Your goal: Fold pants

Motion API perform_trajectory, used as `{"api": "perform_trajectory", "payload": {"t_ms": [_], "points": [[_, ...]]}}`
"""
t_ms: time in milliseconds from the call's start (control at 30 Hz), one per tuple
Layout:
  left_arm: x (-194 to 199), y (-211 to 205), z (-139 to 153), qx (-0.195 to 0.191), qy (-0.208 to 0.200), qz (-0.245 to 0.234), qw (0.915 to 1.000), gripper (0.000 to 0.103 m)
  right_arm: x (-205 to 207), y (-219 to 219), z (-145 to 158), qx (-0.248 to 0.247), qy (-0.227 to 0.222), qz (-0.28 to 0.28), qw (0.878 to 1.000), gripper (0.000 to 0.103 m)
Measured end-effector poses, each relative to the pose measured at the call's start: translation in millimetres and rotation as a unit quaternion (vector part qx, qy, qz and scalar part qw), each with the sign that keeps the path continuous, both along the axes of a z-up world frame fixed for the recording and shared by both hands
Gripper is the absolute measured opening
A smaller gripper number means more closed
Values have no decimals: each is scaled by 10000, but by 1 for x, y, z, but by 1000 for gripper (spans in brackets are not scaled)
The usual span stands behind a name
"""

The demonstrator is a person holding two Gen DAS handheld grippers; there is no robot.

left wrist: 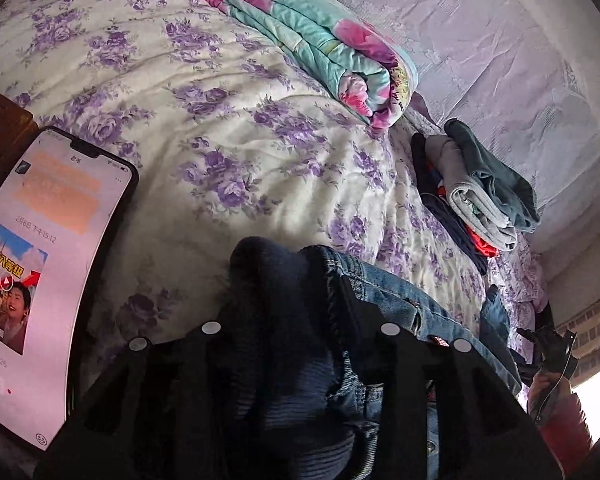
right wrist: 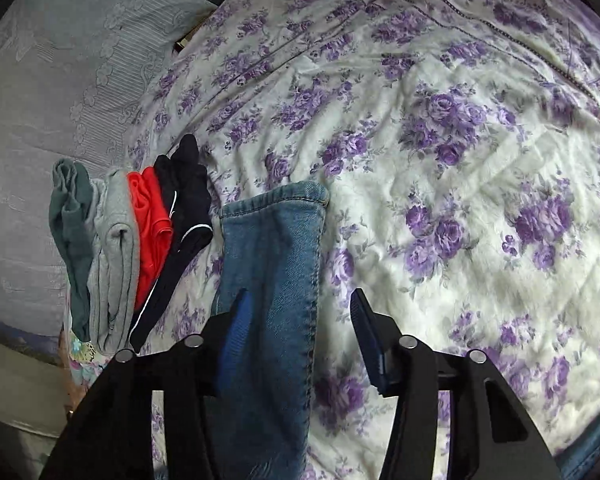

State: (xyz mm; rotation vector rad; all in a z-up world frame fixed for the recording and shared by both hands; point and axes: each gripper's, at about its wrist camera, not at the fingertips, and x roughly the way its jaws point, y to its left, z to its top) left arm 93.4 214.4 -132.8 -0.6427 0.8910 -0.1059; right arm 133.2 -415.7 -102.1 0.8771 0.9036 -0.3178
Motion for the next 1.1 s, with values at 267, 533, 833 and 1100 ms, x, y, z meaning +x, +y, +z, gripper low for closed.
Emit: {"api": "perform_trajectory", "payload": {"t_ms": [267,533,833,1100], "points": [[12,-11,1,522,97,16,9986,43,44,7,-37,-205,78,594,9980,45],[22,-9,46,200,-65,73,9998,21,-23,-5,45,-878,-1025,739,9881,6],[52,29,42,-944,327,426,9941,6,-187,-76,16,-714,271,-485,9959,51],[50,-11,45,-427,497,-836,9943,64,-188,-65,50,-1175,-34,-213,9928,63]]}}
